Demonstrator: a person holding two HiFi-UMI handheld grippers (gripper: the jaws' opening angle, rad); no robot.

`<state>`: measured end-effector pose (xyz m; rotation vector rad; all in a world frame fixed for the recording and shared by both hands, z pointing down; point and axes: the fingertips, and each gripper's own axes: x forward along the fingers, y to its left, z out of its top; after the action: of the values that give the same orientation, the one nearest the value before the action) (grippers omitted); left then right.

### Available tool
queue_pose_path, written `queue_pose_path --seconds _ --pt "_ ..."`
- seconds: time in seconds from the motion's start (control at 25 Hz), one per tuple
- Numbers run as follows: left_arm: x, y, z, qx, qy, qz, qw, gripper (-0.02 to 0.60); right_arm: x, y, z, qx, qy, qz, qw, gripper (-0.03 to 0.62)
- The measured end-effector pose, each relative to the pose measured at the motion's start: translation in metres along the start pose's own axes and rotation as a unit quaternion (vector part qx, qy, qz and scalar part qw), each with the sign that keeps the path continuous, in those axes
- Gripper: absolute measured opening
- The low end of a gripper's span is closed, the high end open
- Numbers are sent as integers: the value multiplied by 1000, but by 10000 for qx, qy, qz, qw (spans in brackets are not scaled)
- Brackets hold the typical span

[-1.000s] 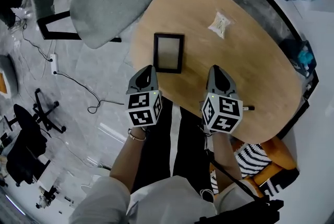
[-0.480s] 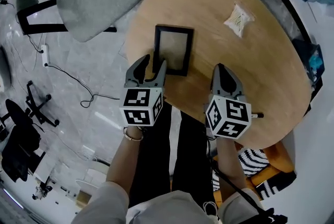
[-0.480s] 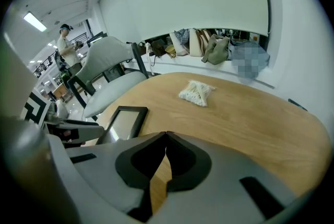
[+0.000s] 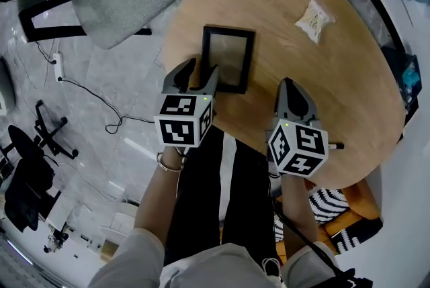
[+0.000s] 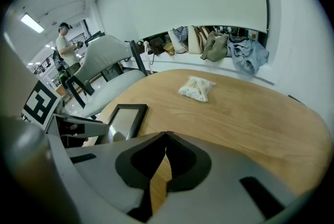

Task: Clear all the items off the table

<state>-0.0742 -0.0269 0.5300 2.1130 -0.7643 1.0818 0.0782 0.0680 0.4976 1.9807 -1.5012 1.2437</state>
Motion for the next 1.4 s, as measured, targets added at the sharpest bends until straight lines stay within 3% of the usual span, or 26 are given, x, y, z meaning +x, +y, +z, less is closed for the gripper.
queue_pose_path --seconds 0.16,0.36,0.52,0.72,1.08,1.4 --pt "7 4 -4 -55 280 138 9995 212 3 1 -2 77 9 -2 10000 25" --pt "9 4 -5 -306 351 250 9986 199 5 1 -7 120 30 -12 9999 25" --pt "10 0 -6 -534 536 234 9969 150 6 0 -7 160 54 -27 9999 25" --pt "11 3 -6 -869 561 -9 9946 130 10 -1 -4 189 50 -14 9998 25" --pt "11 6 -6 -847 794 -65 9932 114 14 -1 1 183 17 42 9998 25" --pt "8 6 -7 -1082 780 -192 9909 77 11 -7 -4 219 23 -7 9998 25"
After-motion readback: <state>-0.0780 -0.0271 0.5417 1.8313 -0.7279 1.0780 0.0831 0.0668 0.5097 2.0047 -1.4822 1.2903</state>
